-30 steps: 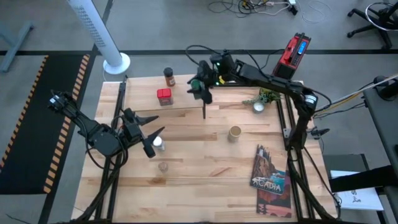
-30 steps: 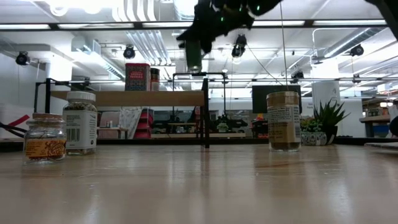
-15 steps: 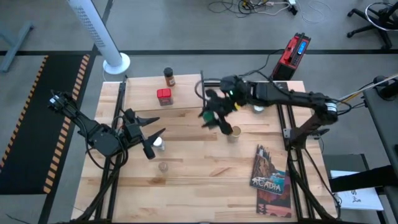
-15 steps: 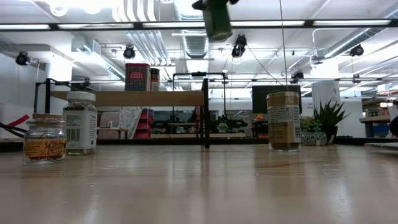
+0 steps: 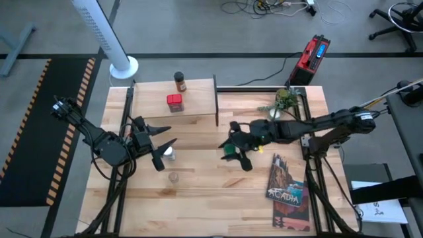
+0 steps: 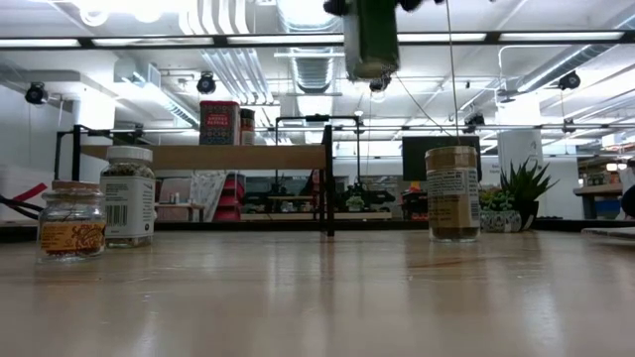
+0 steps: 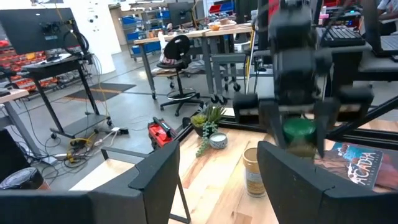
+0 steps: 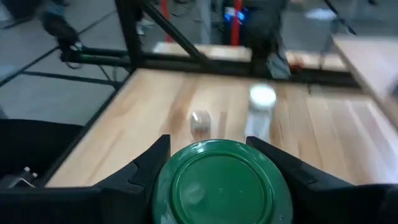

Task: Shelf spices
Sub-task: Remove the green seasoning bottle from the shelf

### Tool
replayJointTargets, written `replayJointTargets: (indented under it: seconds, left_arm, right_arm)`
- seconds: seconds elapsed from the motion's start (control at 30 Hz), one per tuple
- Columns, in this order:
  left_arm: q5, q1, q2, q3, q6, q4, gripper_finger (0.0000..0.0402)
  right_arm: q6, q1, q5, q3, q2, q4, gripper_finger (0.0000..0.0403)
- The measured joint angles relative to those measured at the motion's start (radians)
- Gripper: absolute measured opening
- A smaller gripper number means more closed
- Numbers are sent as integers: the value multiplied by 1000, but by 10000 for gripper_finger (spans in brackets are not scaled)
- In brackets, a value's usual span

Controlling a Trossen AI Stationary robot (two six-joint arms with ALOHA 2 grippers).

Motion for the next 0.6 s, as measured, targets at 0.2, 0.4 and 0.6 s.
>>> replayJointTargets:
  seconds: [0.2,0.4,0.6]
  left_arm:
    - [-6,1,0,0,6,0,204]
    - [-25,2,0,0,11,-1,204]
    - [-25,2,0,0,10,1,204]
  right_arm:
    - [88,19,86,-166,-55,127,171]
    - [123,84,129,-296,-94,205,171]
    - [169,153,245,-390,-109,256,171]
